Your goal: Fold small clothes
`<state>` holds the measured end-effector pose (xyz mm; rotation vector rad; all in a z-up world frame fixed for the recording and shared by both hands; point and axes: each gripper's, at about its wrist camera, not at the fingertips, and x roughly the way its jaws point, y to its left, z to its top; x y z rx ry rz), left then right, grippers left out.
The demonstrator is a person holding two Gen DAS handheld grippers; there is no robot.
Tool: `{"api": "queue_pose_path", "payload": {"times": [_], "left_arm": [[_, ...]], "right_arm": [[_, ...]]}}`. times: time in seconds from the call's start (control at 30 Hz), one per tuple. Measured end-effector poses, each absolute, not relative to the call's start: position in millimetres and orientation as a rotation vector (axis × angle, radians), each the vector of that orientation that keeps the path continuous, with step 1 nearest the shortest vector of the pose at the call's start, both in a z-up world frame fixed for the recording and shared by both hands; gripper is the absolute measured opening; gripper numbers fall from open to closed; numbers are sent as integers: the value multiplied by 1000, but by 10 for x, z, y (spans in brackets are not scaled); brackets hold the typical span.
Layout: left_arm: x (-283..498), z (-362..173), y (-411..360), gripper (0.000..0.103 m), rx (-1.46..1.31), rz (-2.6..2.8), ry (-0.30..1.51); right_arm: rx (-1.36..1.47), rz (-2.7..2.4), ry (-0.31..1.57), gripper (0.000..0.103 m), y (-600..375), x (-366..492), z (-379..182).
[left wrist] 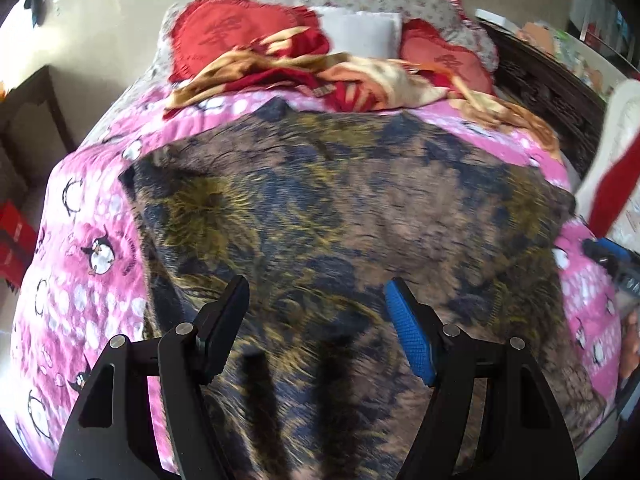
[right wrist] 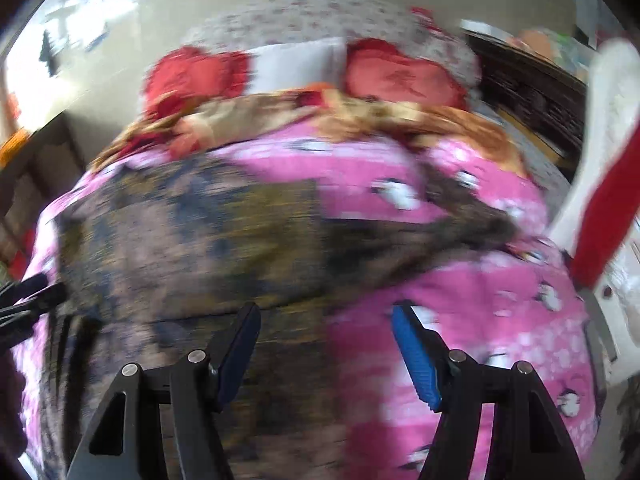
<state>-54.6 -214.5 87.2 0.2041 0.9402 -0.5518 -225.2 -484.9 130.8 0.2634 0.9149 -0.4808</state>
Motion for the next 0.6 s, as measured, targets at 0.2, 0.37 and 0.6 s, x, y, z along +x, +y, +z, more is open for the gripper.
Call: {"api": "queue_pose_path", "payload": {"times": [0.2, 0.37, 0.6], "left_arm": [[-282, 651, -2120, 71, 203, -487, 996], [-209, 527, -2149, 71, 227, -470, 1019], [-198, 569, -2154, 71, 229, -467, 1011]], "right_arm": [[479, -614, 885, 66, -5910, -2413, 1207], [625, -695, 817, 66, -6530, -2392, 1189], [534, -545, 869, 66, -6866, -1610, 1119]]}}
